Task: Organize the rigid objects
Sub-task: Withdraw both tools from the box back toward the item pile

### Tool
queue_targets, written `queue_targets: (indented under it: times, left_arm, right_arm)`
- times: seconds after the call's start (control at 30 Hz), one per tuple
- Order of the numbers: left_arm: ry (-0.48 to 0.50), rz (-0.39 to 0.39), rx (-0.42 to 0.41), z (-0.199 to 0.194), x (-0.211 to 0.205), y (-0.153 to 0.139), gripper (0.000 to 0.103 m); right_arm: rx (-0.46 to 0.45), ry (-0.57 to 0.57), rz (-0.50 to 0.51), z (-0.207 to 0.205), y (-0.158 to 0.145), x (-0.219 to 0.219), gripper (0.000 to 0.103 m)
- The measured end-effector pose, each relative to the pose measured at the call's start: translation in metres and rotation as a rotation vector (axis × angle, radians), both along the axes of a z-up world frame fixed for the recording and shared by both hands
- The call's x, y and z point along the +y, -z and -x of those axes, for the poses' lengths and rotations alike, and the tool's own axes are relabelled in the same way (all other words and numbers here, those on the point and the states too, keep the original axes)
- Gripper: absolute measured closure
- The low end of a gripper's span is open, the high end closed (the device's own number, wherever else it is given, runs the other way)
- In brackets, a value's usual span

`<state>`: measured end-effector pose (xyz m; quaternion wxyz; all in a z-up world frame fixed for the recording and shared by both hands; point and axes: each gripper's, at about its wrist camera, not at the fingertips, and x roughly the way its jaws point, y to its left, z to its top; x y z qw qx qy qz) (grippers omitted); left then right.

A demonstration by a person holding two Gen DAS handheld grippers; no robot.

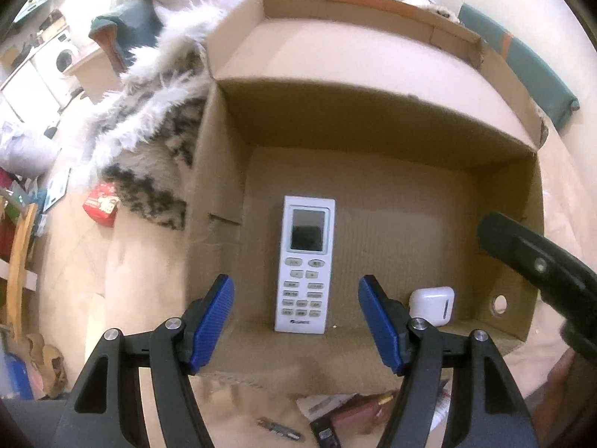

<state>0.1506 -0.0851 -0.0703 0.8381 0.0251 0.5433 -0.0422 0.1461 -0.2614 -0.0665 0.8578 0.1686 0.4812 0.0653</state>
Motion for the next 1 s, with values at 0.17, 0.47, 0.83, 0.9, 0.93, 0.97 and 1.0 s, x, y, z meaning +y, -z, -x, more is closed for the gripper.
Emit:
queue_targets:
  times: [0.17,0.47,0.83,0.9,0.93,0.97,1.0]
  left_arm:
    - [-0.042,0.000,-0.033,0.010,0.014,-0.015,0.037]
    - [-0.074,0.005,-0.053,0.046,0.028,-0.032,0.037]
    - [-0.139,0.052,-0.022,0.073,0.055,-0.022,0.037]
    - [-0.145,0.054,-0.008,0.077,0.059,-0.015,0.037]
    - [-0.147,0.052,-0.003,0.079,0.061,-0.013,0.037]
    - [-0.150,0.050,0.003,0.081,0.063,-0.009,0.037]
    - [-0.152,0.050,0.006,0.082,0.064,-0.007,0.037]
  right_arm:
    - [-0.013,0.022,-0.017,0.018,-0.009,-0.007,0.012]
    - [-0.049,0.034,-0.015,0.048,-0.026,-0.015,0.012]
    - [-0.015,0.012,-0.005,0.084,-0.017,-0.009,0.012]
    - [0.001,0.009,-0.006,0.088,-0.013,-0.009,0.012]
    - [0.010,0.008,-0.008,0.091,-0.010,-0.009,0.012]
    - [0.022,0.006,-0.010,0.093,-0.008,-0.010,0.012]
    - [0.035,0.004,-0.012,0.096,-0.005,-0.011,0.012]
